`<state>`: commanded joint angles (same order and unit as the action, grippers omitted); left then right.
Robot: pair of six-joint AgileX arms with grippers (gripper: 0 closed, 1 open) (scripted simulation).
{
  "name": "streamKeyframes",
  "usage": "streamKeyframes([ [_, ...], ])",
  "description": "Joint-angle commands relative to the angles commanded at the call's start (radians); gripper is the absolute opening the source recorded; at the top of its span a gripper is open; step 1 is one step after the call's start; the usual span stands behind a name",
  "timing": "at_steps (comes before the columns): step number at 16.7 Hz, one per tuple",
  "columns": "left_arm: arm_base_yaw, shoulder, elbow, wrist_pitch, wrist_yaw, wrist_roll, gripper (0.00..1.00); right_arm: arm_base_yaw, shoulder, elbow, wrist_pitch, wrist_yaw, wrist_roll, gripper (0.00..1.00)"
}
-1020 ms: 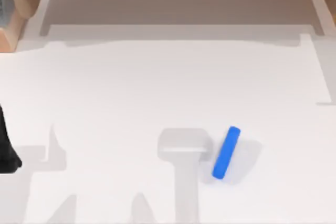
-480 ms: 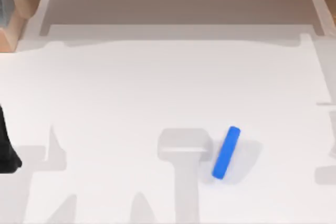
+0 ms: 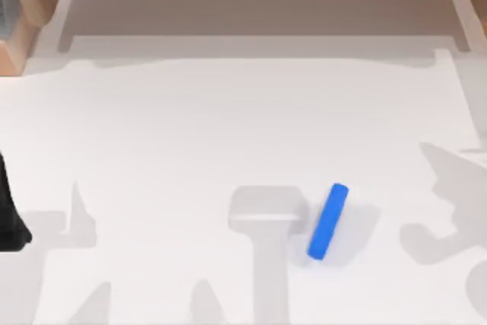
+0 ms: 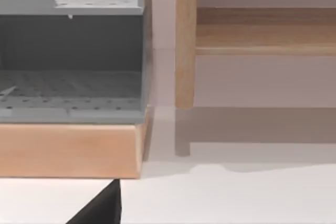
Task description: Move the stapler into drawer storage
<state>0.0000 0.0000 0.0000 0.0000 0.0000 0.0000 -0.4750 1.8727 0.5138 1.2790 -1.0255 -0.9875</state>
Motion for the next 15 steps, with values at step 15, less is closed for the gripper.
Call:
streamKeyframes([
  [15,0.0,0.0,0.0,0.0,0.0,0.0,1.0,0.298,-0.082,0.134,-0.535,-0.009,0.63,1.0],
])
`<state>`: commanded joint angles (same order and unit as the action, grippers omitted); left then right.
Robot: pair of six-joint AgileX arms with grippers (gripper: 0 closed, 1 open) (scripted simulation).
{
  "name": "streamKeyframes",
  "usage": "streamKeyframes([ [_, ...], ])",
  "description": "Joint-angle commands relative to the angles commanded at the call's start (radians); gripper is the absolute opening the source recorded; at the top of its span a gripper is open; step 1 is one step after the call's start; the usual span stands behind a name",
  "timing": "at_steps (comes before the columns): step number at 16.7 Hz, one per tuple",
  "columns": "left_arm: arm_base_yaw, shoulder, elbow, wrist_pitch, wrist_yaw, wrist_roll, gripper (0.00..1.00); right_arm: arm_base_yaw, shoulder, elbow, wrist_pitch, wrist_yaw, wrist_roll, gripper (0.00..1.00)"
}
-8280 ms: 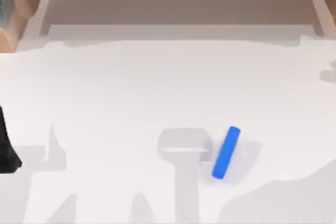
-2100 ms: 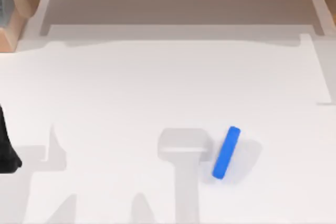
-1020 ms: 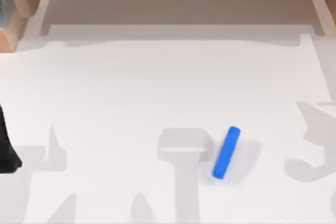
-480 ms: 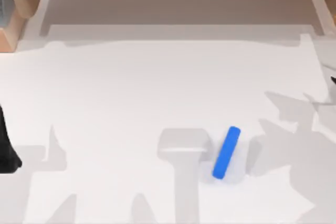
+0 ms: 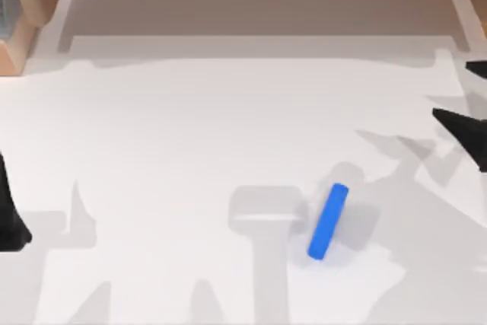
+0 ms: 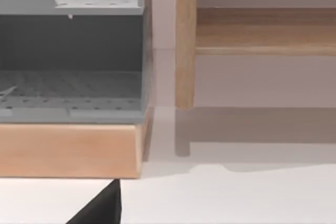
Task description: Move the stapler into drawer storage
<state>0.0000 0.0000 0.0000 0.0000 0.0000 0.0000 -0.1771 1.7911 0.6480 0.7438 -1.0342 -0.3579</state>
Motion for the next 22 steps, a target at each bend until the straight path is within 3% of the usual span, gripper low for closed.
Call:
streamKeyframes([
  [14,0.0,0.0,0.0,0.0,0.0,0.0,1.0,0.333,-0.015,0.236,-0.577,0.214,0.568,1.0],
  [22,0.0,0.0,0.0,0.0,0.0,0.0,1.0,0.551,0.013,0.404,-0.944,0.426,0.885,1.0],
])
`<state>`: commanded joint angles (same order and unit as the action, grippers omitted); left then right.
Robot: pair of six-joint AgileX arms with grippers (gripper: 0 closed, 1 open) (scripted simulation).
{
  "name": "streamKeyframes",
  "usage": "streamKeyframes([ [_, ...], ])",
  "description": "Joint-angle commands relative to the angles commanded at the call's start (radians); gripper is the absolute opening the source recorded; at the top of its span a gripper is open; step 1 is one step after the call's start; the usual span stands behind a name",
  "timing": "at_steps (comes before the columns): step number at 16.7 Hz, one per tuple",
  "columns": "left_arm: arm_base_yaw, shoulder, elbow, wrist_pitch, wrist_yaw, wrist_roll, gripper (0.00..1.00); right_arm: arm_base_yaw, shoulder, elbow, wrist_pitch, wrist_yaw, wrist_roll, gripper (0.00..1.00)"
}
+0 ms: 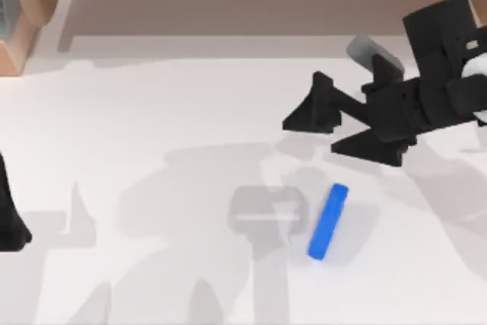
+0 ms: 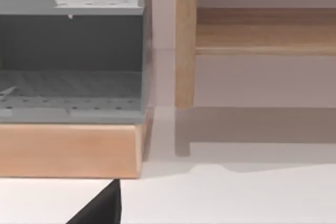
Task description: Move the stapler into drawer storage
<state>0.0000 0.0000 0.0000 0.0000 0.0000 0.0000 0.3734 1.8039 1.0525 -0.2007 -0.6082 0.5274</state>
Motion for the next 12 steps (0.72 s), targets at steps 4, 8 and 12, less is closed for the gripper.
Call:
streamKeyframes([
  [4,0.0,0.0,0.0,0.0,0.0,0.0,1.0,0.109,0.022,0.109,-0.234,0.199,0.184,1.0],
  [8,0.0,0.0,0.0,0.0,0.0,0.0,1.0,0.226,0.057,0.224,-0.499,0.441,0.387,1.0],
  [12,0.0,0.0,0.0,0.0,0.0,0.0,1.0,0.325,0.096,0.31,-0.722,0.647,0.559,1.0],
])
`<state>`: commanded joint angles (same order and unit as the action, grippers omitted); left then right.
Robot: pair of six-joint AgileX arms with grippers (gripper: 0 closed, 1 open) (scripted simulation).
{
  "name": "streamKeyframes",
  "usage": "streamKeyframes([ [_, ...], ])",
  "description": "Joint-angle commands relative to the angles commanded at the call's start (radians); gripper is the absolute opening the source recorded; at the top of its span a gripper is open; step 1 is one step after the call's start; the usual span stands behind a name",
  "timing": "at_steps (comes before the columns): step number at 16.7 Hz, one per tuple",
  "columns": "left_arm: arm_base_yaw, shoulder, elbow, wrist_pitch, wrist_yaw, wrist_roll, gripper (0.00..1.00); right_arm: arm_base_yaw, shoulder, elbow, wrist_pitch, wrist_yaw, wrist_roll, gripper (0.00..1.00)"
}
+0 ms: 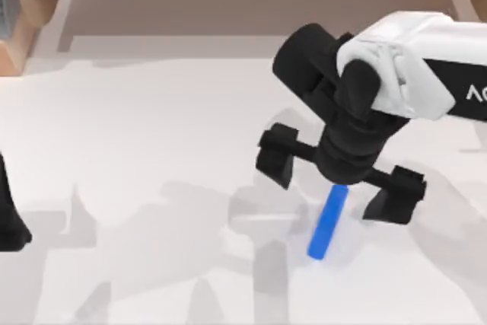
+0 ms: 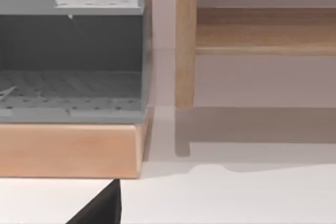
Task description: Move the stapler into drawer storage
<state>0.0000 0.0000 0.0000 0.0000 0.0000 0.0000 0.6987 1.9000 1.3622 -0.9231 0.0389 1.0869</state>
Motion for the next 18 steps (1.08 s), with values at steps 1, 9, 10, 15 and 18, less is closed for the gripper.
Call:
streamKeyframes([
  [1,0.0,0.0,0.0,0.0,0.0,0.0,1.0,0.013,0.006,0.009,-0.028,0.026,0.023,1.0],
  [9,0.0,0.0,0.0,0.0,0.0,0.0,1.0,0.032,0.015,0.021,-0.067,0.063,0.056,1.0],
  [10,0.0,0.0,0.0,0.0,0.0,0.0,1.0,0.029,0.012,0.019,-0.066,0.062,0.055,1.0],
  [15,0.0,0.0,0.0,0.0,0.0,0.0,1.0,0.023,0.066,-0.038,0.046,0.063,0.048,1.0],
  [18,0.0,0.0,0.0,0.0,0.0,0.0,1.0,0.016,0.117,-0.093,0.156,0.063,0.041,1.0],
])
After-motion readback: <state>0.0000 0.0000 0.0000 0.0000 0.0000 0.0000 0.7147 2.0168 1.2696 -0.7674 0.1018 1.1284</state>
